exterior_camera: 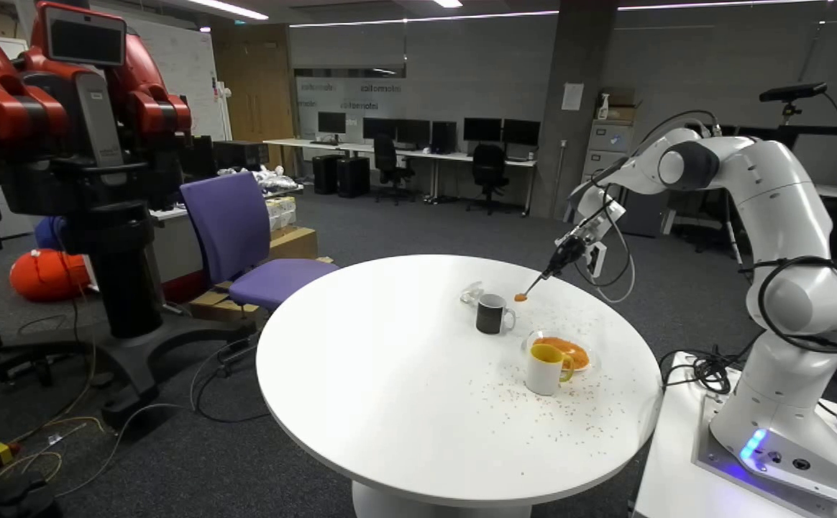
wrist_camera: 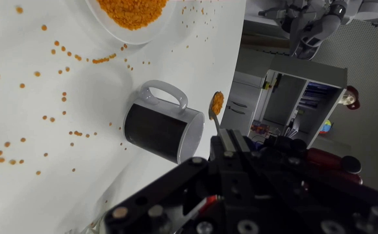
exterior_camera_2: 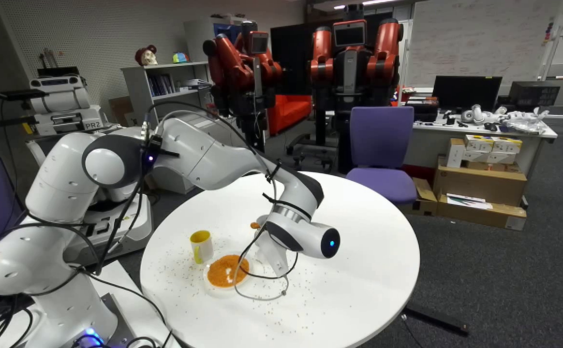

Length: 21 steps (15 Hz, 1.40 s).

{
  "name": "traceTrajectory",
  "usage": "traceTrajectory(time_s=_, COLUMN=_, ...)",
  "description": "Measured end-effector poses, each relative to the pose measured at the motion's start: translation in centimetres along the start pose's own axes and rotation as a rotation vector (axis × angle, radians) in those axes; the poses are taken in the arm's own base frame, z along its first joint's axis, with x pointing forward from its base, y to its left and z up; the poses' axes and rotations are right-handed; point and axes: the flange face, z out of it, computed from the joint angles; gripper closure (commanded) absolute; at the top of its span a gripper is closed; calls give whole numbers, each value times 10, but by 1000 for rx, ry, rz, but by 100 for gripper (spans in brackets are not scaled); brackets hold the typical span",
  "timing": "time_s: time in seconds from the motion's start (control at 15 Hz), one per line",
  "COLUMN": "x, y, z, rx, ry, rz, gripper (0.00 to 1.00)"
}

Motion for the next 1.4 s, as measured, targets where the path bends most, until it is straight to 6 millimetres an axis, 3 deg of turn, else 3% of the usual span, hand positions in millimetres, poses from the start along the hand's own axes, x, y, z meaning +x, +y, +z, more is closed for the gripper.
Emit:
traceTrajectory(time_s=0.87, x=41, y=-27, z=12, rx=-9, ry=1, rz=5, gripper=99)
traceTrajectory(time_s=1.4, x=48, y=-27, z=11, rx=-43, ry=14, rz=17, gripper=99)
